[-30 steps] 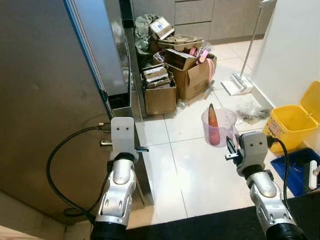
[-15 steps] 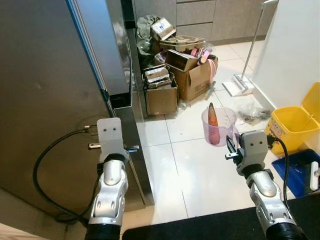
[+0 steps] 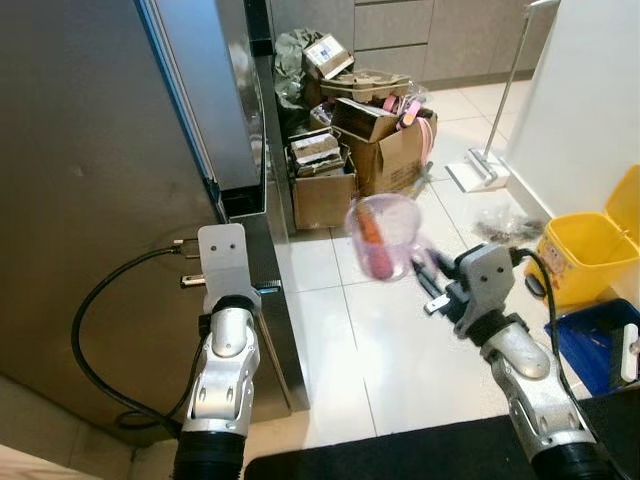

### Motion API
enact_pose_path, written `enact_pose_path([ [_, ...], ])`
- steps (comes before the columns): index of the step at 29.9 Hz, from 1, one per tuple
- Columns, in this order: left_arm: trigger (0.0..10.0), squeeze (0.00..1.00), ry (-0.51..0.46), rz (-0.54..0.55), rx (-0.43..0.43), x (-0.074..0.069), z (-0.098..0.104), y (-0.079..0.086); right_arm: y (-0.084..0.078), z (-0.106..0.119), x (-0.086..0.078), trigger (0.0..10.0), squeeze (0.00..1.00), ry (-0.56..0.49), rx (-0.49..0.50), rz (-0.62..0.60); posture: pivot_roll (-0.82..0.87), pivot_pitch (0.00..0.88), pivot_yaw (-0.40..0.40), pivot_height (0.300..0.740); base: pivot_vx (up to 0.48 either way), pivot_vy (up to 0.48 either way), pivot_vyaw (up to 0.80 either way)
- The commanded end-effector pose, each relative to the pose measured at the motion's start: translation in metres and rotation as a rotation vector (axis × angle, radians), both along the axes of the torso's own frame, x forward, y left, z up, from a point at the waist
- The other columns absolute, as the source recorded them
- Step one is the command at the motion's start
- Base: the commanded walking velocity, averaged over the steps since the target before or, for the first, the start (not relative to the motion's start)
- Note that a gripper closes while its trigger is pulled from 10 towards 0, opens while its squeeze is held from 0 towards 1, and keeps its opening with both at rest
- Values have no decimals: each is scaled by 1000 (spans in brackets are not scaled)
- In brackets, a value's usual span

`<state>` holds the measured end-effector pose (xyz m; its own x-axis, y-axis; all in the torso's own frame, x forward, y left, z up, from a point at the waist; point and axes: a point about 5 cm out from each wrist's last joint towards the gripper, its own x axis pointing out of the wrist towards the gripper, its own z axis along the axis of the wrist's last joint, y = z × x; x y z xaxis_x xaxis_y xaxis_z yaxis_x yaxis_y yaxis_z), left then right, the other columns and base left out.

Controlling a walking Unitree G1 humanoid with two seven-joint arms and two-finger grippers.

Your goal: Restocking fridge

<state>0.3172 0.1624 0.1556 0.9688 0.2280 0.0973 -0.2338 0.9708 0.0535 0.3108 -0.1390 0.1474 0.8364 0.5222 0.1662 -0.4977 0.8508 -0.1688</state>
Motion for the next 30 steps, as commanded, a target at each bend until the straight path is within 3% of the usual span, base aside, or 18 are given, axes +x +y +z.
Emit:
enact_pose_path([
  [1, 10000, 0, 23, -8, -12, 1, -5, -2, 1, 12, 0, 10000, 0, -32, 34, 21, -71, 119, 10, 740, 0, 0, 0],
  [4, 10000, 0, 21, -20, -15, 3, -4, -3, 1, 14, 2, 10000, 0, -26, 49, 17, -72, 119, 10, 740, 0, 0, 0],
  [10, 9843, 0, 15, -58, -30, 7, -1, -7, 2, -4, 0, 10000, 0, 41, 46, -29, -70, 117, 12, 740, 0, 0, 0],
  [11, 9098, 0, 13, -68, -36, 8, -1, -8, 2, -9, -2, 10000, 0, 63, 50, -30, -70, 117, 12, 740, 0, 0, 0],
  [12, 9098, 0, 13, -68, -36, 8, -1, -8, 2, -9, -2, 10000, 0, 63, 50, -30, -70, 117, 12, 740, 0, 0, 0],
  [13, 6863, 0, 13, -76, -37, 8, 0, -9, 3, -13, -3, 10000, 0, 77, 47, -27, -68, 117, 15, 740, 0, 0, 0],
  [15, 4471, 0, 12, -80, -42, 9, 0, -9, 4, -13, -4, 10000, 0, 87, 48, -17, -68, 117, 15, 740, 0, 0, 0],
  [16, 0, 0, 8, -80, -46, 10, 1, -9, 3, -10, -3, 10000, 0, 82, 52, -16, -68, 117, 15, 740, 0, 0, 0],
  [22, 0, 0, 4, -75, -46, 11, 2, -8, 2, -7, -2, 10000, 0, 80, 55, -18, -70, 114, 14, 740, 0, 0, 0],
  [23, 1137, 0, 5, -68, -41, 11, 1, -7, 2, -7, -2, 10000, 0, 81, 53, -19, -70, 112, 12, 740, 0, 0, 0],
  [24, 10000, 0, 10, -57, -36, 11, 1, -6, 2, -7, -2, 10000, 0, 81, 52, -21, -70, 112, 12, 740, 0, 0, 0],
  [27, 10000, 0, 11, -53, -36, 11, 0, -4, 2, -7, -2, 10000, 0, 82, 52, -22, -70, 112, 12, 740, 0, 0, 0],
  [28, 4941, 0, 12, -51, -35, 11, 0, -3, 1, -8, -2, 10000, 0, 82, 51, -23, -69, 111, 12, 740, 0, 0, 0],
  [30, 5137, 0, 10, -46, -25, 11, 0, -2, 2, -8, -3, 10000, 0, 84, 49, -26, -69, 111, 12, 740, 0, 0, 0],
])
